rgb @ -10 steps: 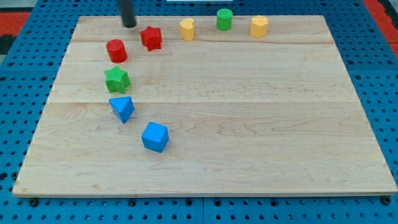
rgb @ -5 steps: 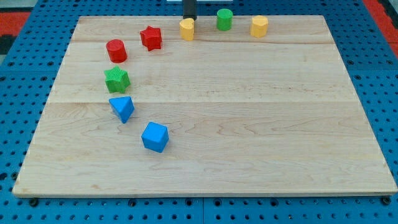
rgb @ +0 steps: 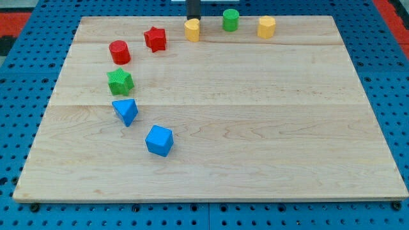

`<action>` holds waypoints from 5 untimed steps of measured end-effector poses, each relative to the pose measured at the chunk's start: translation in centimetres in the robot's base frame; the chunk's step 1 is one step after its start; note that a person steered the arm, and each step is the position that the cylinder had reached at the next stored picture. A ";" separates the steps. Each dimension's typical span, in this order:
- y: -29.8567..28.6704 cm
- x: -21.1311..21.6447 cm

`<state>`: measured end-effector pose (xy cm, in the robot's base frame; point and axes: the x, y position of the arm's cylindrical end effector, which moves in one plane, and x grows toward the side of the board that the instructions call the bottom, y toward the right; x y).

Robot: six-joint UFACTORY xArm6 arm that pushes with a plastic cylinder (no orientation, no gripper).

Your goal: Point your arm to the top center

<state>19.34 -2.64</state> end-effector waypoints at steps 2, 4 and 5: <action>0.9 -0.1; 2.9 -0.1; 3.2 0.2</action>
